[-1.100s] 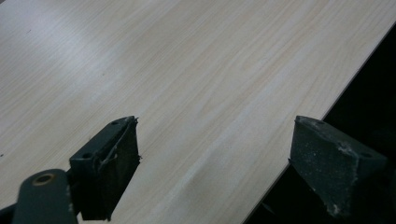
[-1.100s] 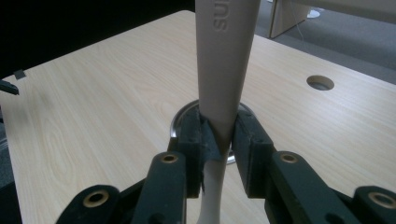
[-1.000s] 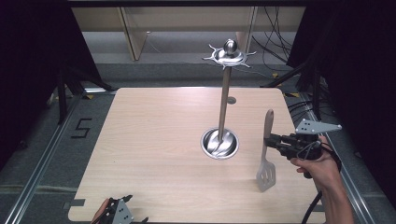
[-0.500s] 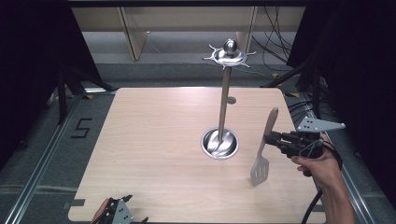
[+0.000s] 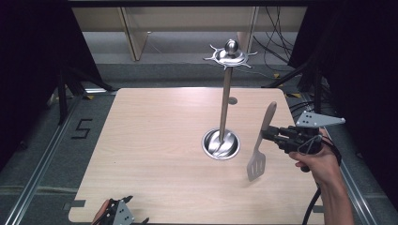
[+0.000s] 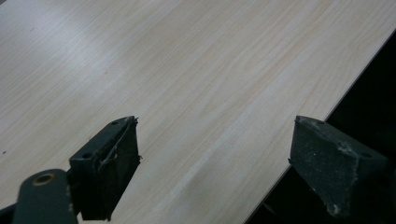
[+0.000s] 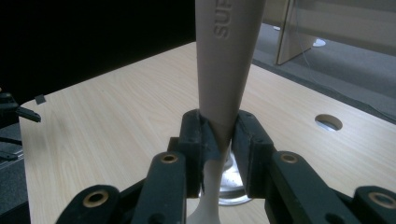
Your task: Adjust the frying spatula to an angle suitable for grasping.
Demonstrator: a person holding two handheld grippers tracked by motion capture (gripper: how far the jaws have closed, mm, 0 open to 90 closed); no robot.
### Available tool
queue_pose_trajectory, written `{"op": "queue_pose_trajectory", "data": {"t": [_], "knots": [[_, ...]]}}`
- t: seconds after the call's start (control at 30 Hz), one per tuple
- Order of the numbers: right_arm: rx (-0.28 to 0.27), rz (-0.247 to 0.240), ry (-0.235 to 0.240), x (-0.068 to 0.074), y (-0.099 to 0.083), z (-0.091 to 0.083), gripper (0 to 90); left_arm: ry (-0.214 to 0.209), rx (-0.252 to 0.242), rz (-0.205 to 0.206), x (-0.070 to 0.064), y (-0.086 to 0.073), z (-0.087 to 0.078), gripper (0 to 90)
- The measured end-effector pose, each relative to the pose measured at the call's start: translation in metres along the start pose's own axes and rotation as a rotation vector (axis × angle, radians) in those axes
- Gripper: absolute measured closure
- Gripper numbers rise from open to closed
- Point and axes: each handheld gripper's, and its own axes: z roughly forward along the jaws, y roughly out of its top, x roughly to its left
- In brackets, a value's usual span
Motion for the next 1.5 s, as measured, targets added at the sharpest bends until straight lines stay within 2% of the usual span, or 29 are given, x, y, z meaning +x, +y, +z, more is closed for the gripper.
{"op": "queue_pose_trajectory", "data": {"t": [0.07,0.1,0.17,0.2,0.3,0.33,0.43,0.47,0.5,0.57,0.6,0.63,0.67,0.73,0.93,1.0,1.1,1.13,1.27,1.3,1.37,1.5], "knots": [[0.016,0.005,0.005,0.001,0.003,0.0,74.9,-0.003,-0.017,-0.024,-0.001,-0.001,0.002,15.0],[-0.009,-0.02,0.01,-0.001,0.004,0.002,74.9,-0.003,-0.017,-0.024,-0.001,-0.001,0.002,15.0],[0.007,-0.004,0.01,0.001,0.006,0.001,74.9,-0.003,-0.011,-0.015,0.0,-0.001,0.001,15.0],[-0.018,-0.008,0.005,0.001,0.007,0.004,74.9,-0.011,0.0,-0.002,0.0,-0.001,0.0,15.0],[-0.016,-0.008,0.01,0.002,0.009,0.005,74.8,-0.007,-0.004,-0.002,0.0,0.0,0.0,15.0],[0.0,-0.007,0.021,0.002,0.012,0.005,74.9,-0.008,-0.004,0.0,0.0,0.0,0.0,15.0],[-0.006,-0.013,0.016,0.002,0.015,0.006,74.8,-0.007,-0.004,-0.001,0.0,0.0,0.0,15.0],[-0.014,-0.019,0.028,0.002,0.017,0.007,74.8,-0.007,-0.005,-0.002,0.0,0.0,0.0,15.0],[-0.004,-0.018,0.025,0.002,0.019,0.006,74.9,-0.007,-0.005,-0.002,0.0,0.0,0.0,15.0],[-0.023,-0.027,0.017,0.001,0.02,0.008,74.8,-0.007,-0.004,-0.003,0.0,0.0,0.0,15.0],[-0.008,-0.007,0.027,0.002,0.022,0.008,74.9,-0.007,-0.004,-0.002,0.0,0.0,0.001,15.0],[-0.021,-0.013,0.015,0.001,0.023,0.009,74.8,-0.009,-0.001,-0.005,0.0,0.0,0.001,15.0],[0.003,-0.008,0.022,0.001,0.025,0.008,74.8,-0.012,-0.005,-0.009,-0.001,-0.001,0.001,15.0],[-0.012,-0.016,0.014,0.001,0.026,0.01,74.8,-0.013,-0.003,-0.008,0.0,0.0,0.001,15.0],[-0.01,-0.028,0.038,0.0,0.039,0.016,74.8,-0.011,0.001,-0.006,0.0,0.0,0.001,15.0],[-0.017,-0.027,0.019,0.002,0.043,0.017,74.9,-0.014,0.0,-0.007,0.0,0.0,0.0,15.0],[-0.004,-0.034,0.031,0.002,0.047,0.017,74.8,-0.009,0.002,-0.002,0.0,0.0,0.001,15.0],[-0.005,-0.051,0.026,0.001,0.051,0.017,74.8,-0.011,-0.003,-0.012,0.0,0.0,0.001,15.0],[-0.02,-0.042,0.024,0.002,0.059,0.018,74.8,-0.013,0.001,-0.004,0.0,0.0,0.0,15.0],[-0.017,-0.065,0.022,0.001,0.061,0.018,74.8,-0.012,0.0,-0.004,0.0,0.0,0.0,15.0],[-0.017,-0.05,0.027,0.002,0.062,0.018,74.8,-0.016,0.001,-0.005,0.0,0.0,0.0,15.0],[-0.016,-0.064,0.022,0.003,0.069,0.019,74.8,-0.013,0.003,-0.003,0.0,0.0,0.001,15.0]]}}
